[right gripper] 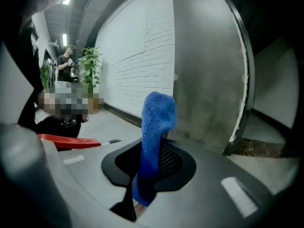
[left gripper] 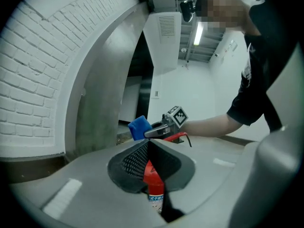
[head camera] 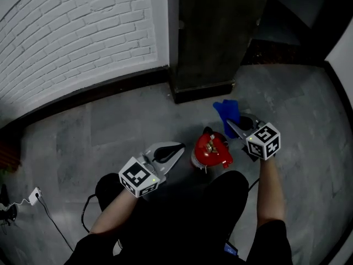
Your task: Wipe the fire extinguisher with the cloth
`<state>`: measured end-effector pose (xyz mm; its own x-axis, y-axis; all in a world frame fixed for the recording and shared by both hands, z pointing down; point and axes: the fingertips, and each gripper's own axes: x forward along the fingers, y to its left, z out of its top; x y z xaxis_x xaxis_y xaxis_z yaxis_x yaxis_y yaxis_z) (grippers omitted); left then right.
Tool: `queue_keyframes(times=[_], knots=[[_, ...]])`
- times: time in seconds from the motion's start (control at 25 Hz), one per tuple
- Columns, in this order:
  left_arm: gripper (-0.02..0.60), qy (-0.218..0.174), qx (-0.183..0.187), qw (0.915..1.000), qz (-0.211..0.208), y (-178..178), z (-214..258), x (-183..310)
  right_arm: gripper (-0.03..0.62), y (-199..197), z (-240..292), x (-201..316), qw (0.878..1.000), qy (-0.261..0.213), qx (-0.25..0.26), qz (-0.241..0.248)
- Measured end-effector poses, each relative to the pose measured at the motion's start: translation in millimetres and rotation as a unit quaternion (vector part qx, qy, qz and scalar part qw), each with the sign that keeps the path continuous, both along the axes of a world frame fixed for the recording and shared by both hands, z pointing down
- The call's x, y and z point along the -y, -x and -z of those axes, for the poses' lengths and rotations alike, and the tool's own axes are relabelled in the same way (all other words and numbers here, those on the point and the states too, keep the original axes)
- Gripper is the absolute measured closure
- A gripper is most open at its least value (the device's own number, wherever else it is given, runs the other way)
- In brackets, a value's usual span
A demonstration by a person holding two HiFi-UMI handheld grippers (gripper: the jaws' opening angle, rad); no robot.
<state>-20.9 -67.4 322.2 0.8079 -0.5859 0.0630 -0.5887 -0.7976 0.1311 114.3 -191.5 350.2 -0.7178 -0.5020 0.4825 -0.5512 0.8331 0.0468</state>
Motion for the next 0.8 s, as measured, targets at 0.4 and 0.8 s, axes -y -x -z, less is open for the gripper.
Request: queue_keyframes(times=[0.4,0.8], knots=[[0.580,0.031,0.013,0.9992,-0.022,-15.2,-21.1,-5.3,0.536,14.3,-51.7,-37.2,0.982,-0.014,-0.127,0.139],[0.580,0.043,0.008,0.9987,-0.024,-11.0,-26.3,-2.8,0.533,0.3,-63.2,-74.5,0.847,-0.108,-0.421,0.305]])
